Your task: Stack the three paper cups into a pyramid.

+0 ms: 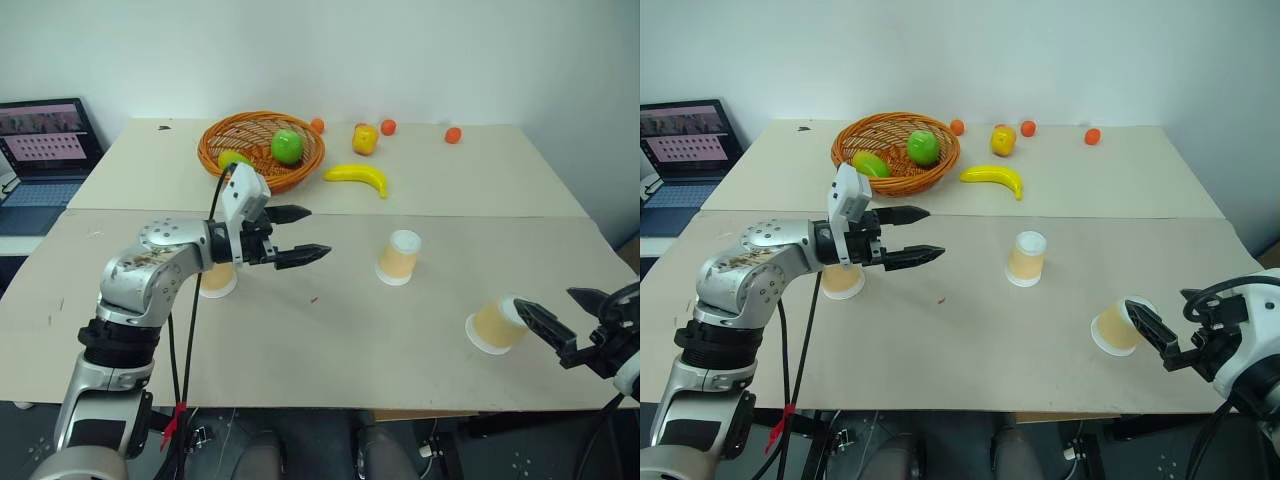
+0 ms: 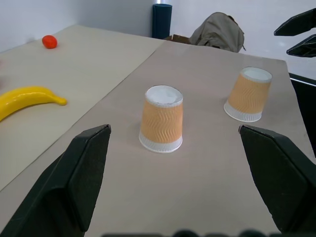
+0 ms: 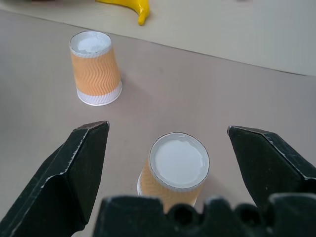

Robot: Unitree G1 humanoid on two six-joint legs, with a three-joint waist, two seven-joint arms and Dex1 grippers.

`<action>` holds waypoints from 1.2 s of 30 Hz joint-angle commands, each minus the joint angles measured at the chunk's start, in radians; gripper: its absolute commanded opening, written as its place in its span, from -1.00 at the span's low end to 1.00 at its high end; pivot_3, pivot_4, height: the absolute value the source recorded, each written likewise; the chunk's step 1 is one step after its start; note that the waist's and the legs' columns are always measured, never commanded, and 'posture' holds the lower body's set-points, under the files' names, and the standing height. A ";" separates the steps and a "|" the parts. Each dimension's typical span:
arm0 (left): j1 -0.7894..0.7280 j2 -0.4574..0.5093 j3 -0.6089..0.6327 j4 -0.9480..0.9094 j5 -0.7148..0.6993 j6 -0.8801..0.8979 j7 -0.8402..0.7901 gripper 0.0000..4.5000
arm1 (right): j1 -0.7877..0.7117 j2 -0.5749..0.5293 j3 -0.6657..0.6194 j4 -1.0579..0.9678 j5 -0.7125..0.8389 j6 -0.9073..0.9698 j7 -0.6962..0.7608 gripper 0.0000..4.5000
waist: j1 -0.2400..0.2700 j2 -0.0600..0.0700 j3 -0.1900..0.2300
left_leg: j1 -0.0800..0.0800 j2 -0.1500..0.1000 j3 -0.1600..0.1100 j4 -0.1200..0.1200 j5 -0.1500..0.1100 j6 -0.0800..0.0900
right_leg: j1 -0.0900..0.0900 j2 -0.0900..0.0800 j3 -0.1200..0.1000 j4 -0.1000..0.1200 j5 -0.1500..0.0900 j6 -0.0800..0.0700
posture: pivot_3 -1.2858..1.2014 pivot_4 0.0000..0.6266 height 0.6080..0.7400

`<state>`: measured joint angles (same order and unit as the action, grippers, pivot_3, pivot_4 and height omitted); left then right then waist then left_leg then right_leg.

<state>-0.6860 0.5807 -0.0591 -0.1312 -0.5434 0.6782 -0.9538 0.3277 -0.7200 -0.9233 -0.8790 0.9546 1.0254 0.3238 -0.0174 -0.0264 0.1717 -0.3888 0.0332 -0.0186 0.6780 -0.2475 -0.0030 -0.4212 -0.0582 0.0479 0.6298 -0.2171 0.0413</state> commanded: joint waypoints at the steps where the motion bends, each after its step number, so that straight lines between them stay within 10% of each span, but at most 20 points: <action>1: -0.040 -0.007 0.004 0.005 0.003 -0.027 -0.018 0.96 | 0.091 0.105 0.034 -0.058 -0.069 -0.122 0.011 1.00 | 0.005 0.000 0.000 | 0.000 0.001 -0.001 0.000 0.000 0.000 | 0.000 0.001 -0.001 0.000 0.000 0.000 | 0.03 -0.52 0.95; 10: -0.048 0.021 0.023 -0.011 -0.006 0.009 -0.026 0.96 | 0.177 0.235 0.170 0.063 -0.250 -0.345 0.073 1.00 | -0.001 0.001 -0.001 | 0.000 0.000 0.001 0.000 0.000 0.000 | -0.001 0.000 0.001 0.000 -0.001 -0.001 | 0.03 -0.52 0.95; 36: -0.040 0.096 0.079 -0.109 -0.042 0.114 0.013 0.96 | -0.048 0.156 0.372 0.376 -0.425 -0.497 0.162 1.00 | 0.003 0.001 -0.001 | 0.000 0.000 0.001 0.000 0.000 0.000 | -0.001 0.001 0.002 0.000 -0.001 -0.001 | 0.03 -0.52 0.95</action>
<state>-0.7098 0.6626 -0.0151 -0.2012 -0.5640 0.7888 -0.9478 0.2869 -0.5456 -0.5525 -0.4999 0.5396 0.5637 0.4769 -0.0145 -0.0255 0.1711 -0.3889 0.0335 -0.0172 0.6776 -0.2475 -0.0030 -0.4225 -0.0572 0.0497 0.6302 -0.2176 0.0406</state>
